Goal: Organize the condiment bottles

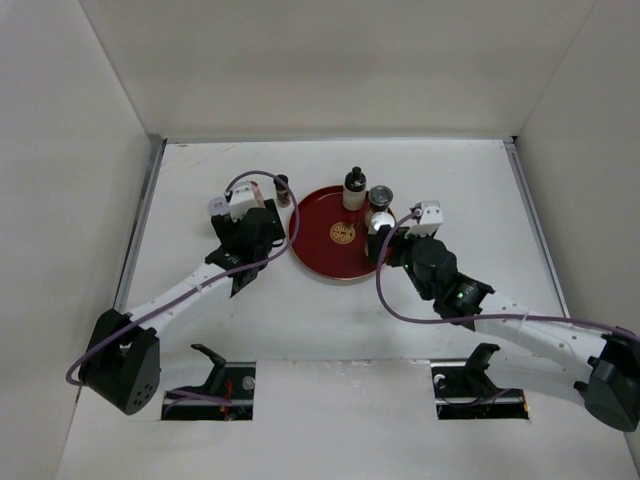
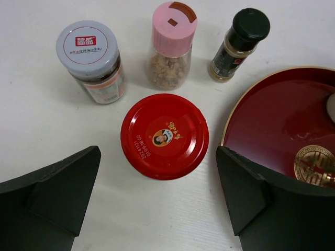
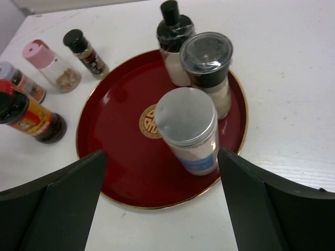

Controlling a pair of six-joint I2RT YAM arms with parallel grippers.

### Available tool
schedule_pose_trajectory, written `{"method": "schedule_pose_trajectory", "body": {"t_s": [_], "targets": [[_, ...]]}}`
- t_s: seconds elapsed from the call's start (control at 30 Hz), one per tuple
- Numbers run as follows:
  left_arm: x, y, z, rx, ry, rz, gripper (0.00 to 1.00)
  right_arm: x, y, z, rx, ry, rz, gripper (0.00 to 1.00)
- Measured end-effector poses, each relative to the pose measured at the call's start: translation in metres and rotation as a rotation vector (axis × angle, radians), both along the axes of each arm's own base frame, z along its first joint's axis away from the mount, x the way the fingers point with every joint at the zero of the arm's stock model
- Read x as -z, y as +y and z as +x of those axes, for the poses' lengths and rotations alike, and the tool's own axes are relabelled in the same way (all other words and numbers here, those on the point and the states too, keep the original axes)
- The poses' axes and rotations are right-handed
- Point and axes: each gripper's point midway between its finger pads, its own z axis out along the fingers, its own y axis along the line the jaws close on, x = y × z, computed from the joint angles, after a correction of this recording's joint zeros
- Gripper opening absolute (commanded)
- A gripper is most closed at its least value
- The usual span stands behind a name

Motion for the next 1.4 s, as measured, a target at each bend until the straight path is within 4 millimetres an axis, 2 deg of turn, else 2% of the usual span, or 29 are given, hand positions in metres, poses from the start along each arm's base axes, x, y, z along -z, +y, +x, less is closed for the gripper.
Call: {"method": "schedule_pose_trajectory", "body": {"t_s": [0.13, 0.4, 0.53, 0.6, 0.73, 0.87, 0.97, 1.07, 1.23, 1.3, 1.4], "targets": [[0.011, 0.001, 0.009, -0.01, 0.035, 0.01, 0.92, -0.003, 0.01, -0.005, -0.036, -0.012, 0.017, 0.95], [0.027, 0.0, 0.018, -0.012, 0.076, 0.029, 0.78, -0.005, 0.019, -0.01, -0.068, -0.028, 0.04, 0.97], [0.031, -0.001, 0.021, -0.013, 0.08, 0.029, 0.61, -0.003, 0.021, -0.011, -0.076, -0.03, 0.044, 0.97], [0.031, -0.001, 0.022, -0.011, 0.079, 0.03, 0.53, -0.002, 0.02, -0.012, -0.076, -0.028, 0.041, 0.97], [0.031, 0.0, 0.023, -0.007, 0.078, 0.032, 0.45, -0.003, 0.02, -0.012, -0.075, -0.03, 0.047, 0.97], [0.026, -0.001, 0.015, 0.015, 0.088, 0.047, 0.42, -0.003, 0.021, -0.012, -0.075, -0.029, 0.051, 0.98], [0.009, -0.007, 0.006, 0.049, 0.063, 0.057, 0.43, -0.003, 0.02, -0.012, -0.075, -0.031, 0.054, 0.98], [-0.021, -0.026, 0.003, 0.106, 0.011, 0.059, 0.43, -0.003, 0.018, -0.013, -0.072, -0.035, 0.065, 0.98], [-0.073, -0.086, 0.012, 0.226, -0.103, 0.005, 0.43, -0.007, 0.009, -0.012, -0.05, -0.049, 0.096, 0.98], [-0.082, -0.11, 0.021, 0.266, -0.129, -0.019, 0.43, -0.009, 0.004, -0.012, -0.037, -0.055, 0.108, 0.98], [-0.074, -0.137, 0.041, 0.299, -0.131, -0.031, 0.43, -0.015, -0.002, -0.011, -0.021, -0.067, 0.129, 0.98]]}}
